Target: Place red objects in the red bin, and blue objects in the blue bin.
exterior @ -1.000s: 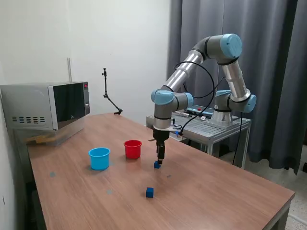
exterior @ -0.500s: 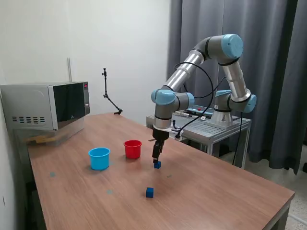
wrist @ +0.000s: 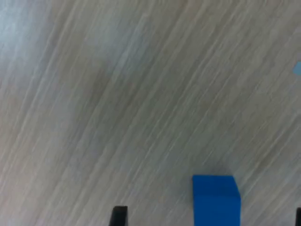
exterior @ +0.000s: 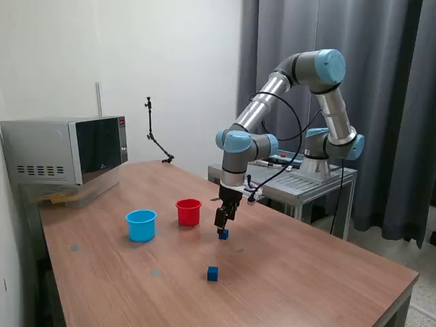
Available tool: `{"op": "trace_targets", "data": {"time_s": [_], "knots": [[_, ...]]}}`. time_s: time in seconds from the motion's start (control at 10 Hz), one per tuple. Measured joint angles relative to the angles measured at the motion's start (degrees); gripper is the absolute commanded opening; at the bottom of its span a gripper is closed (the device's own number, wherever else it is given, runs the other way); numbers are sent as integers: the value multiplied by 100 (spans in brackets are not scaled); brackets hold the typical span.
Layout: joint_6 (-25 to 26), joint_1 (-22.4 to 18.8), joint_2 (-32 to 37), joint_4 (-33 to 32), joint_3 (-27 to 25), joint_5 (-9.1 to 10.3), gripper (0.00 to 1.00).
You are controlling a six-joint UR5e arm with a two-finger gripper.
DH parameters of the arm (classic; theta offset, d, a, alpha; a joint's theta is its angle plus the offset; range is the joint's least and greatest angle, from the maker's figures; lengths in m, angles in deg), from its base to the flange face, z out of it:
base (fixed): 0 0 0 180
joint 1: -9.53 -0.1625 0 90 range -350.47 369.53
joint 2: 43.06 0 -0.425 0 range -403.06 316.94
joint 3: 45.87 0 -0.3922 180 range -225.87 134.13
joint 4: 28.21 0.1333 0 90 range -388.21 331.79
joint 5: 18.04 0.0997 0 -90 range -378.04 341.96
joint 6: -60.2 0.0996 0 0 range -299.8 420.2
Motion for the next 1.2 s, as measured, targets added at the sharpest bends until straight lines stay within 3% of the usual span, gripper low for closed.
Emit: {"op": "trace_targets", "data": {"time_s": [1.2], "knots": [[192, -76, -111, 15, 117, -63, 100]]}}
